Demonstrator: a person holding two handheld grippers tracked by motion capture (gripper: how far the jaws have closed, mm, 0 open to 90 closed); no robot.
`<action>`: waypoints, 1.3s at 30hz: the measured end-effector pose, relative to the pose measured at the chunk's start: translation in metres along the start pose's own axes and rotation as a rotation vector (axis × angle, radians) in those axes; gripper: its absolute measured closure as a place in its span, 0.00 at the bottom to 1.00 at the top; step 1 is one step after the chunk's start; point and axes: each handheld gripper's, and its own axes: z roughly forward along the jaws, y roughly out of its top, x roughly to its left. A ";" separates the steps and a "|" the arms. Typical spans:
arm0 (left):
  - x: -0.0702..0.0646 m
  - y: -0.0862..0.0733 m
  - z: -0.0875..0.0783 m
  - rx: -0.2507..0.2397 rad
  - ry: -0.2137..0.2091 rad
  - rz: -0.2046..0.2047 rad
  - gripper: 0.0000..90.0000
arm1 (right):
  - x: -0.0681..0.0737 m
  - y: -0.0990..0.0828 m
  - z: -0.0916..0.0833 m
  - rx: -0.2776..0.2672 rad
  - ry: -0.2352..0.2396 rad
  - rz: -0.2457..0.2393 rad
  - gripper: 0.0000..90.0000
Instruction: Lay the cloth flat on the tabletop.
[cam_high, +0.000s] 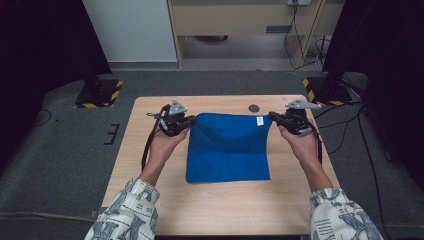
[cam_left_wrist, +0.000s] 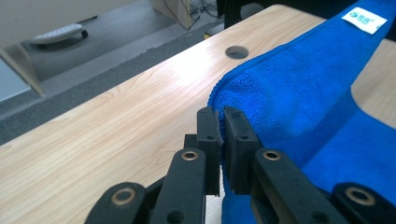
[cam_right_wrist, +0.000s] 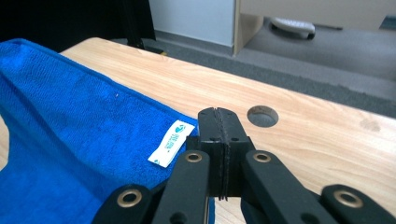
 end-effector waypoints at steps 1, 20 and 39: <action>0.002 -0.001 0.003 0.004 0.002 -0.008 0.95 | -0.001 0.000 0.003 0.005 -0.001 0.005 1.00; 0.042 -0.022 0.036 0.013 0.124 -0.053 0.44 | -0.021 -0.017 0.071 0.125 -0.111 0.073 0.33; 0.002 -0.088 -0.010 0.017 0.005 -0.063 0.38 | 0.016 -0.074 0.018 0.134 0.002 0.040 0.62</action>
